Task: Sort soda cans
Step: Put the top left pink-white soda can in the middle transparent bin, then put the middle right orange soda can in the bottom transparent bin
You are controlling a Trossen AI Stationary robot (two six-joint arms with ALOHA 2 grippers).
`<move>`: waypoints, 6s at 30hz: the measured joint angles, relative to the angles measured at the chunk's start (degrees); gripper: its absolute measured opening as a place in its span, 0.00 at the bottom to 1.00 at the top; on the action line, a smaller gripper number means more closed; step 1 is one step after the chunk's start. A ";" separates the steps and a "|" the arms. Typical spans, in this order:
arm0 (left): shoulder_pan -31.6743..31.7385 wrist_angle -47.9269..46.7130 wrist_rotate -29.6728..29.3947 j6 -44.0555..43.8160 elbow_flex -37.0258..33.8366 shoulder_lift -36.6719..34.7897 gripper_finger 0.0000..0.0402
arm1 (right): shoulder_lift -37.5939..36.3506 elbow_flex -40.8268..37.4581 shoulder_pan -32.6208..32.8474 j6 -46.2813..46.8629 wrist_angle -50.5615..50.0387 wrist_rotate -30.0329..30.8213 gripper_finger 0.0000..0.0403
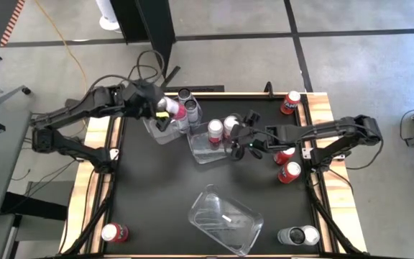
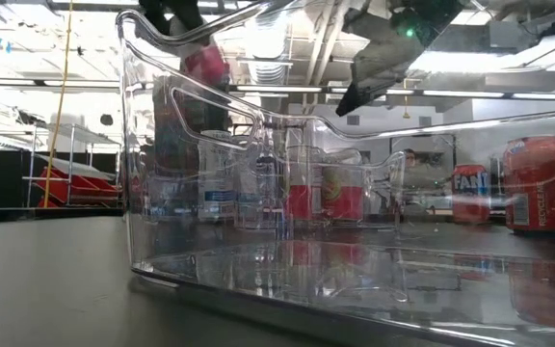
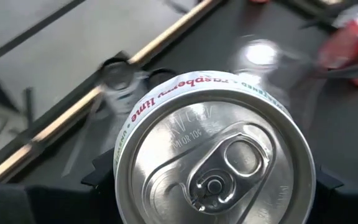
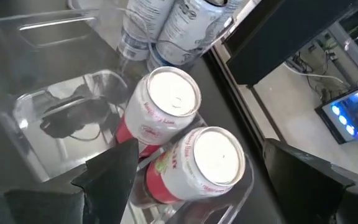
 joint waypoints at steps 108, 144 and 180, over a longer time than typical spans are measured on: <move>-1.51 8.71 2.91 8.78 7.13 41.22 0.92 | -27.89 -0.02 10.55 5.89 -14.36 0.64 0.90; -18.64 0.62 -10.31 -3.75 7.04 14.58 0.91 | -25.78 -0.02 10.43 -4.11 -12.98 -4.65 0.90; -33.75 21.11 -21.25 -0.85 -17.68 12.20 0.49 | -20.24 5.27 12.83 34.07 -38.31 -4.50 0.53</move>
